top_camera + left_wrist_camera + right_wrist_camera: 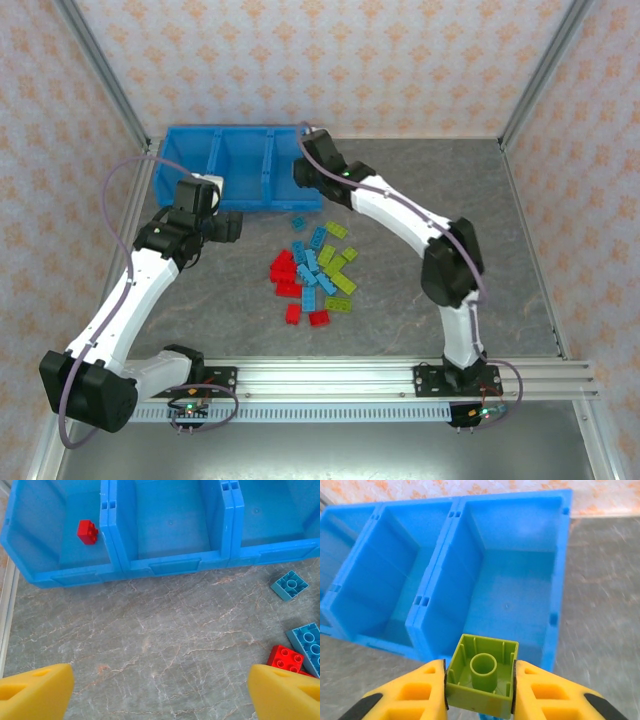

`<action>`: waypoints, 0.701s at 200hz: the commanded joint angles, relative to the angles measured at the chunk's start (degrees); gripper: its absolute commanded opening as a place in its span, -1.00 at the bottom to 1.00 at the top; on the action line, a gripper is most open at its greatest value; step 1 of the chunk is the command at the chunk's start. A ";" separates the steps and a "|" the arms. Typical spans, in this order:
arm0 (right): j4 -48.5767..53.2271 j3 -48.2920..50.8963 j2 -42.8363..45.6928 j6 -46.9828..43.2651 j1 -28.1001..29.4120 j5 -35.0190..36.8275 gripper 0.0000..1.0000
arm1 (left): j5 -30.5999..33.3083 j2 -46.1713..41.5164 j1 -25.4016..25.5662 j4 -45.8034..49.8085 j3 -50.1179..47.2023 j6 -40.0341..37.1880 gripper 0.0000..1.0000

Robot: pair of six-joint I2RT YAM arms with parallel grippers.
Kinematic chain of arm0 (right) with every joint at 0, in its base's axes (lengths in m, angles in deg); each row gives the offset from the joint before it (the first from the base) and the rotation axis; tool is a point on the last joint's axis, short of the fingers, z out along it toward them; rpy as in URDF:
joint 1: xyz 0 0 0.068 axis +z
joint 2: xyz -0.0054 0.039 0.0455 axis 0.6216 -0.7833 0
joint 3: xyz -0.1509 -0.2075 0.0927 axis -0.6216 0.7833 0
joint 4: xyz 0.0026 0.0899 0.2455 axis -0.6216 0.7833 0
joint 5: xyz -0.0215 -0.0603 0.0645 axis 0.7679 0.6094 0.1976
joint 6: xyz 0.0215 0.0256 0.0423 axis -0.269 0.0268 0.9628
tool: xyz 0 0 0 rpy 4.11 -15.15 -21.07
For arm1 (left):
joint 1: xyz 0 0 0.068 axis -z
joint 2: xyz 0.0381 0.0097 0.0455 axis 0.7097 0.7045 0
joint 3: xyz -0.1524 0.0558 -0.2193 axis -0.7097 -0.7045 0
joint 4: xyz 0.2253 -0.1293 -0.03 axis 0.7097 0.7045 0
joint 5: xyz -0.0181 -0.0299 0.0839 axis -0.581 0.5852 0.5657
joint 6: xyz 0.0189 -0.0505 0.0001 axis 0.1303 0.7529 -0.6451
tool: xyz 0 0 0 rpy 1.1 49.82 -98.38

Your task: Sort the legos into containers by color

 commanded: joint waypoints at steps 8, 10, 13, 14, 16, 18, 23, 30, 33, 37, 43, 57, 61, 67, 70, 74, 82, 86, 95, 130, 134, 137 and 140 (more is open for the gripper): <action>7.71 -16.60 -14.40 -8.50 -0.15 3.35 -0.40 | -0.45 -1.10 0.06 -2.15 -1.03 -1.84 0.89; 8.52 -18.01 -15.32 -8.59 -0.15 3.42 -0.40 | -0.50 -1.10 0.08 -2.09 -1.08 -1.85 0.89; 9.58 -20.74 -16.82 -8.69 -0.11 3.36 -0.40 | -0.59 -1.03 0.04 -2.20 -1.16 -1.94 0.90; 9.97 -21.49 -17.31 -8.66 -0.08 3.31 -0.40 | -0.65 -1.02 0.08 -2.22 -1.14 -1.95 0.90; 10.52 -22.57 -18.23 -8.68 -0.13 3.28 -0.40 | -0.59 -0.95 0.06 -2.29 -1.17 -2.03 0.91; 11.12 -24.19 -19.05 -8.71 -0.15 3.27 -0.39 | -0.66 -0.97 0.04 -2.28 -1.20 -2.14 0.92; 12.37 -27.11 -21.00 -8.66 -0.15 3.05 -0.38 | -0.78 -0.77 0.11 -2.44 -1.29 -2.27 0.95; 13.50 -30.65 -23.52 -8.34 -0.08 2.92 -0.32 | -0.81 -0.33 0.11 -2.43 -1.30 -2.48 0.99; 13.87 -32.32 -24.39 -8.20 -0.13 2.91 -0.29 | -0.77 -0.09 0.14 -2.39 -1.22 -2.52 1.00; 14.06 -33.81 -25.34 -7.95 -0.08 2.79 -0.27 | -0.68 0.30 0.11 -2.20 -0.99 -2.62 1.00; 14.00 -35.36 -26.44 -7.55 -0.15 2.38 -0.23 | -0.63 1.01 0.12 -1.64 -0.50 -2.59 1.00; 13.00 -37.15 -27.43 -6.77 -0.11 0.94 -0.09 | -0.80 2.21 0.12 -1.08 0.19 -2.50 1.00; 12.78 -37.25 -27.32 -6.58 -0.14 0.49 -0.05 | -0.95 2.44 0.12 -1.10 0.24 -2.50 1.00; 12.30 -37.30 -27.15 -6.46 -0.15 -0.12 0.00 | -1.14 2.71 0.13 -0.98 0.38 -2.52 1.00; 12.21 -37.34 -27.06 -6.38 -0.13 -0.50 0.03 | -1.23 2.81 0.12 -0.95 0.38 -2.50 1.00; 12.19 -37.55 -26.87 -6.31 -0.15 -0.79 0.04 | -1.26 2.92 0.12 -0.99 0.37 -2.54 1.00; 12.57 -38.03 -26.37 -6.13 -0.15 -1.19 0.05 | -1.31 3.07 0.12 -0.99 0.40 -2.67 1.00; 12.93 -38.34 -25.98 -6.08 -0.11 -1.31 0.05 | -1.32 3.12 0.12 -0.96 0.48 -2.71 1.00; 13.86 -38.82 -24.83 -5.99 -0.14 -1.54 0.06 | -1.05 3.27 0.12 -0.83 0.59 -2.85 1.00; 20.84 -36.94 -16.33 -6.96 -0.15 -2.67 0.06 | 0.92 3.17 0.12 0.25 0.99 -2.70 1.00; 21.60 -36.10 -14.61 -7.02 -0.15 -2.48 0.06 | 0.97 2.96 0.14 0.21 0.97 -2.45 1.00; 22.09 -34.88 -13.24 -7.12 -0.15 -2.41 0.06 | 1.03 2.95 0.12 0.21 0.91 -2.17 1.00; 22.34 -33.82 -11.79 -7.17 -0.11 -2.25 0.06 | 0.98 2.87 0.12 0.31 0.91 -1.74 1.00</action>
